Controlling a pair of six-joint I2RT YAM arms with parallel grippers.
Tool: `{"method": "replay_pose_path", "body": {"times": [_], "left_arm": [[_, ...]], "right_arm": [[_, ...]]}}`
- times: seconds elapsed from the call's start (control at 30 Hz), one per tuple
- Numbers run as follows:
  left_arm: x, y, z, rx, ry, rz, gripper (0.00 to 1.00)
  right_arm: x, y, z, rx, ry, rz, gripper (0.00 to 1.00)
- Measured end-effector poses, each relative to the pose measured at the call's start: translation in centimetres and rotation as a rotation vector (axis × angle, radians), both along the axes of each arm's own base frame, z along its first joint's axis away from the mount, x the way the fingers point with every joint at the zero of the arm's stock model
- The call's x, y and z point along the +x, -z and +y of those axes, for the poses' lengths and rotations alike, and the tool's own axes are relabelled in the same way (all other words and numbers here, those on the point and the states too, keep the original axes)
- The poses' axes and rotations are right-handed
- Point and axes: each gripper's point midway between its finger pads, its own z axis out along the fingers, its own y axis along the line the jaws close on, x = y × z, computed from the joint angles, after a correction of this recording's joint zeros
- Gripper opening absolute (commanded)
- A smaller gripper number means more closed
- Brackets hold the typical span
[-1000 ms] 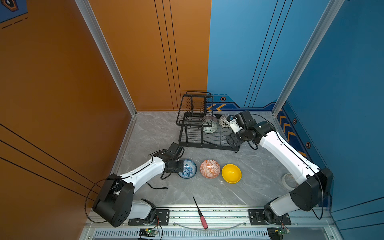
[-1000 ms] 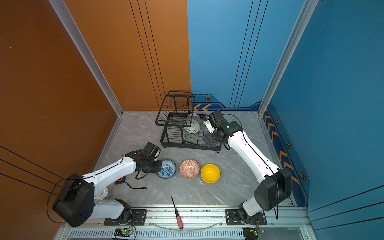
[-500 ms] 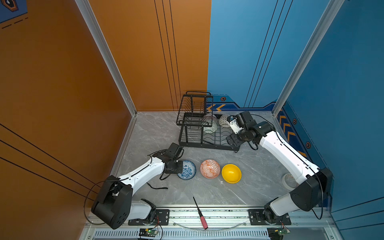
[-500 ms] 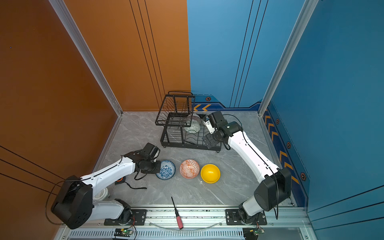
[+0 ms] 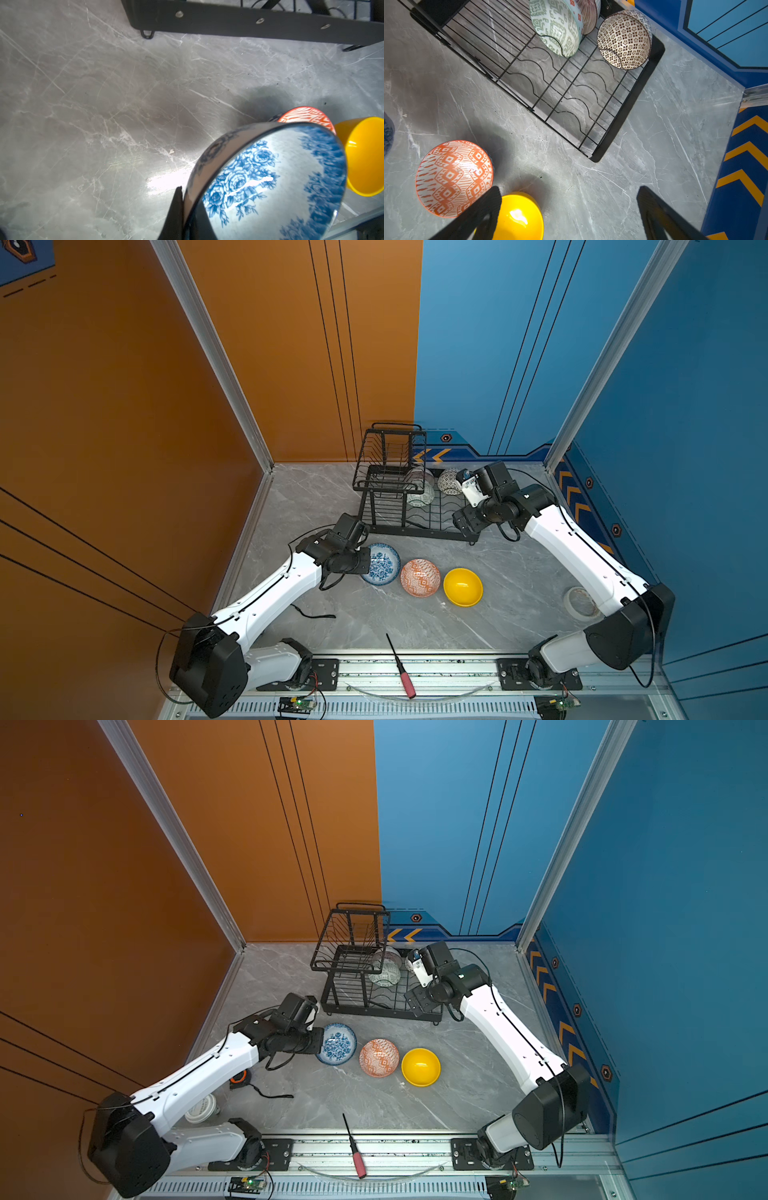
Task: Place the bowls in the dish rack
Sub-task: 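Lift and tilt the blue-floral bowl up with the left gripper, then carry the blue-floral bowl toward the rack while the right gripper grasps its rim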
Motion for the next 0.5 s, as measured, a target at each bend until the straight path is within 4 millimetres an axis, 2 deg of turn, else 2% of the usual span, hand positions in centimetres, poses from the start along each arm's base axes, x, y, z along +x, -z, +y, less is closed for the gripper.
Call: {"method": "replay_pose_path", "body": {"times": [0.27,0.5], "left_arm": [[1.4,-3.9,-3.4,-0.036,0.066,-0.075,0.0],[2.6,-5.9,-6.7,-0.03,0.124,-0.121,0.0]], "right_arm": [[-1.1,-1.4,1.1,0.101,0.029,0.0,1.0],[-2.6,-3.1,4.1,0.194,0.022,-0.024,1.0]]}}
